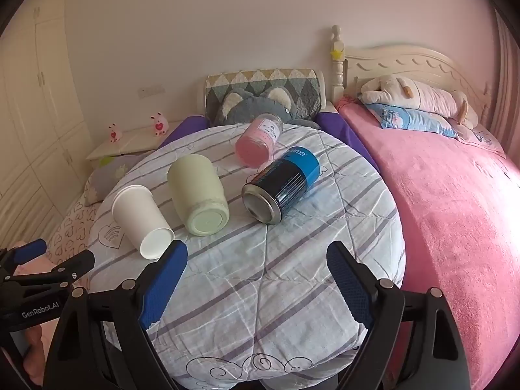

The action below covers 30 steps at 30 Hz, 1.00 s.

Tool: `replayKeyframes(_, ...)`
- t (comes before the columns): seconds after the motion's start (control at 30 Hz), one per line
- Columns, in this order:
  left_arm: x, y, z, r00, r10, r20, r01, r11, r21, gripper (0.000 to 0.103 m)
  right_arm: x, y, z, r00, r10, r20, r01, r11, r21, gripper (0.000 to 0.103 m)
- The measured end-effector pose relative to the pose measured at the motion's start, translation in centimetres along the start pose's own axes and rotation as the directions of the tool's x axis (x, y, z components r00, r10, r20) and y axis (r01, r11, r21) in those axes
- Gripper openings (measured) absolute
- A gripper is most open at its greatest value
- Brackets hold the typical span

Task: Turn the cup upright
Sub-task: 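Move the right gripper toward the pink-labeled glass jar lying on its side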

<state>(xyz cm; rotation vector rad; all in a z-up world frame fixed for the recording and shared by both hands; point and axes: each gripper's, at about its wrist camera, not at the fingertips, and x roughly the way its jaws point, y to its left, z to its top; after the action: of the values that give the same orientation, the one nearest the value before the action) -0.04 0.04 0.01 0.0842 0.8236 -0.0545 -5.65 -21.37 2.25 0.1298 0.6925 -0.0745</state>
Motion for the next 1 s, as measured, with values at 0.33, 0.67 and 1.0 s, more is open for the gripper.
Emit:
replayKeyframes(0.33, 0.1, 0.8, 1.8, 1.0, -0.001, -0.031, 0.001, 1.0, 0.004, 0.103, 0.9, 0.3, 1.5, 1.0, 0.011, -0.023, -0.01, 1.0, 0.007, 0.088)
replayKeyframes(0.67, 0.1, 0.6, 5.5, 0.999, 0.011, -0.049, -0.011, 1.0, 0.004, 0.103, 0.9, 2.3, 5.9, 0.998, 0.028, -0.048, -0.029, 0.999, -0.02, 0.088)
replayKeyframes(1.0, 1.4, 0.7, 7.9, 0.999, 0.016, -0.05, -0.016, 1.0, -0.008, 0.103, 2.9, 2.4, 8.3, 0.996, 0.023, -0.085, -0.026, 0.999, -0.025, 0.088)
